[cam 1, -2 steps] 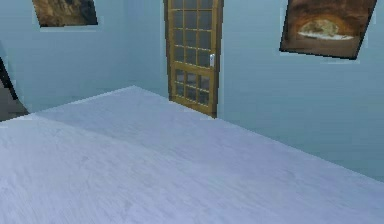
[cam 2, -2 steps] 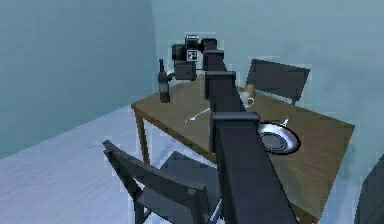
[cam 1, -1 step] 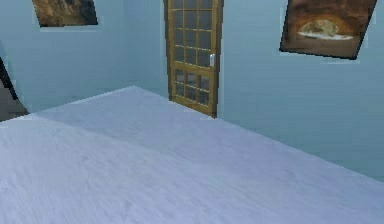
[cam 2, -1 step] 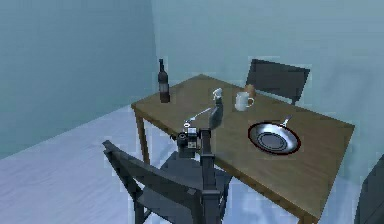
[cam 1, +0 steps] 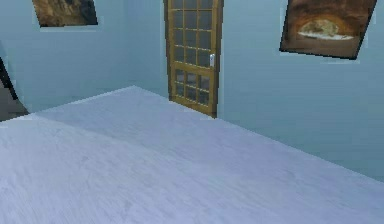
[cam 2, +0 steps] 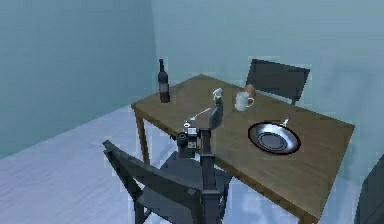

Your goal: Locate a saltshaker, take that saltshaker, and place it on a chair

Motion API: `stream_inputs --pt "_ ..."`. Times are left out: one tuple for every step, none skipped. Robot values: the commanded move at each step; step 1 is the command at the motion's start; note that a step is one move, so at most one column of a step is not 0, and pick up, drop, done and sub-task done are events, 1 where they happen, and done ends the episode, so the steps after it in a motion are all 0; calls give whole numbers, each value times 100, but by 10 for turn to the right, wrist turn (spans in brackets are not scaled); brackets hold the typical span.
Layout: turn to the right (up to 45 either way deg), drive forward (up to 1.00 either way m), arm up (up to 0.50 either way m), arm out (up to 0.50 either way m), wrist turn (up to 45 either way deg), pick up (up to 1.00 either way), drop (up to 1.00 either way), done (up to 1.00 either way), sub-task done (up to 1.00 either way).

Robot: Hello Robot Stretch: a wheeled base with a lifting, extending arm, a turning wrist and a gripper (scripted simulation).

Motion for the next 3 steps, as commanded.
stream_inputs --pt "0 0 0 0 0 0 100 0 0" --pt "0 0 10 0 0 0 0 0 0" --pt "0 0 0 -8 0 0 0 0 0"
